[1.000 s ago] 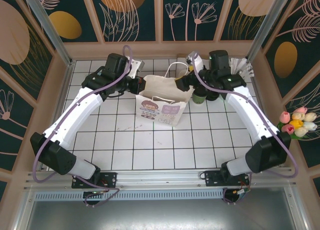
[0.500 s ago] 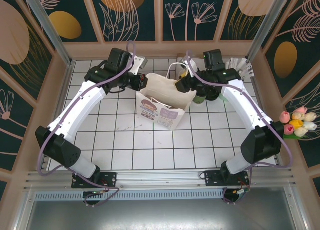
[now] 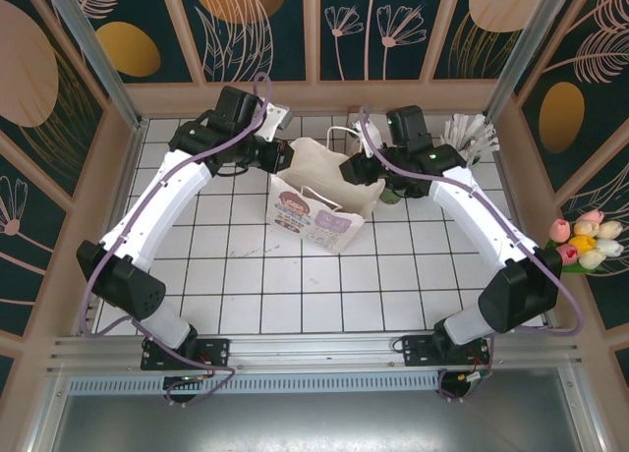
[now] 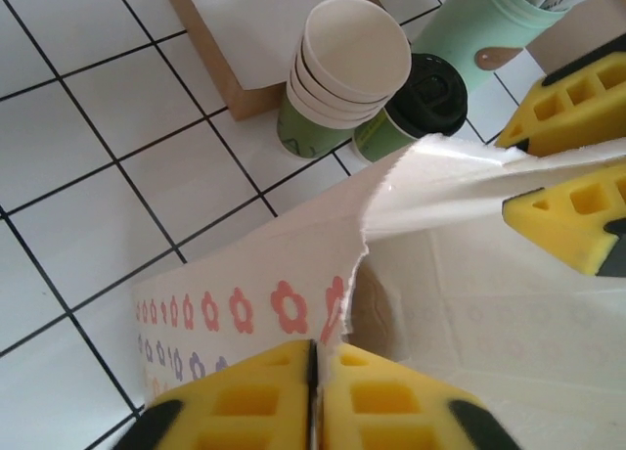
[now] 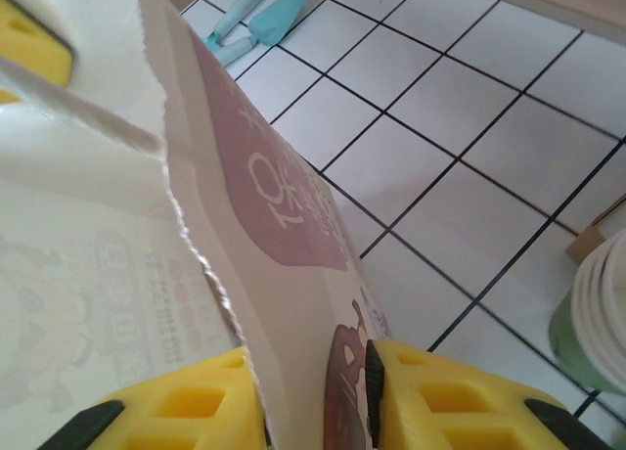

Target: Pack the takeout coffee

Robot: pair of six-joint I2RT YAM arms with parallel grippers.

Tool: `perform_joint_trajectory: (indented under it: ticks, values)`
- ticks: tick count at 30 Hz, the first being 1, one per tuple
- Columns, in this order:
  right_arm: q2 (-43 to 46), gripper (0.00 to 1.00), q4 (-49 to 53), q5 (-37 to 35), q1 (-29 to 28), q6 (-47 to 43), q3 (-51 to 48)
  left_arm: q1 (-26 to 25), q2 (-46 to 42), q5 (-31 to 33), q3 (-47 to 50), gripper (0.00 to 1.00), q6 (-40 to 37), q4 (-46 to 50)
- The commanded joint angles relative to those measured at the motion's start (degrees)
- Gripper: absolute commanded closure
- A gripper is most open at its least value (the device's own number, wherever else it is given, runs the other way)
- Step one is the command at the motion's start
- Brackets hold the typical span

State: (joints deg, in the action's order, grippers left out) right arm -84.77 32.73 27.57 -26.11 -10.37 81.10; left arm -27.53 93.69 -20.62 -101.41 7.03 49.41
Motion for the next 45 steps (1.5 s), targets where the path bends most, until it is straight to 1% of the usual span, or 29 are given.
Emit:
perform_joint_trajectory:
  ticks: [1, 3, 5, 8, 11, 14, 16, 20, 22, 25, 29, 31, 36, 41, 43, 45]
  values:
    - [2.3, 0.69, -1.5, -6.0, -3.6, 9.6, 0.9, 1.1, 0.2, -1.1, -3.2, 0.81, -0.3, 2.4]
    - [2.3, 0.72, -1.4, -10.4, -4.9, 14.5, 1.1, 1.1, -0.3, -1.1, -3.6, 0.74, -0.2, 2.6]
    - [2.1, 0.77, -1.4, -13.7, -6.7, 19.5, 1.0, 1.2, -1.3, -0.6, -3.3, 0.65, -0.2, 2.3]
    - [1.6, 0.79, -0.8, -17.9, -8.4, 25.6, 1.8, 1.2, -3.1, 2.9, -2.9, 0.51, 0.4, 1.5]
    - [0.2, 0.79, 1.0, -21.0, -9.8, 30.5, 3.9, 1.3, -5.2, 10.4, -2.4, 0.26, 2.6, -0.7]
    - [-1.2, 0.80, 2.0, -22.4, -10.8, 34.5, 5.1, 1.3, -7.8, 18.1, -0.7, 0.12, 4.6, -3.9]
    - [-1.6, 0.80, 0.9, -22.6, -11.1, 36.9, 4.9, 1.3, -9.4, 23.6, 0.9, 0.02, 5.7, -6.0]
    - [-2.0, 0.85, -2.0, -22.4, -11.3, 40.3, 5.8, 1.3, -11.7, 38.1, 3.2, 0.01, 8.0, -8.6]
    - [-2.4, 0.87, -2.4, -22.4, -11.6, 41.0, 7.1, 1.4, -13.3, 43.8, 4.5, 0.01, 8.6, -10.2]
    - [-3.2, 0.88, -2.7, -22.5, -11.7, 41.8, 7.7, 1.4, -16.4, 49.9, 7.0, 0.01, 9.0, -13.4]
    - [-3.8, 0.89, -3.9, -25.2, -11.7, 42.4, 4.4, 1.5, -20.2, 56.6, 10.8, 0.01, 9.4, -16.7]
    - [-4.1, 0.89, -5.2, -26.1, -11.7, 42.3, 2.6, 1.4, -21.4, 57.6, 12.3, 0.01, 10.0, -17.6]
    - [-5.2, 0.85, -5.6, -25.8, -11.9, 41.5, 1.5, 1.4, -23.2, 55.4, 16.0, 0.01, 12.1, -19.3]
    - [-4.4, 0.79, -4.4, -27.9, -12.0, 40.0, 2.0, 1.5, -24.2, 53.3, 18.3, 0.01, 13.1, -20.4]
    - [-3.9, 0.74, -3.7, -27.5, -12.0, 38.5, 2.3, 1.4, -24.4, 52.8, 18.9, 0.01, 13.3, -20.7]
    - [-3.1, 0.65, -3.1, -26.1, -12.0, 36.7, 2.2, 1.4, -24.7, 52.6, 19.4, 0.01, 13.6, -21.0]
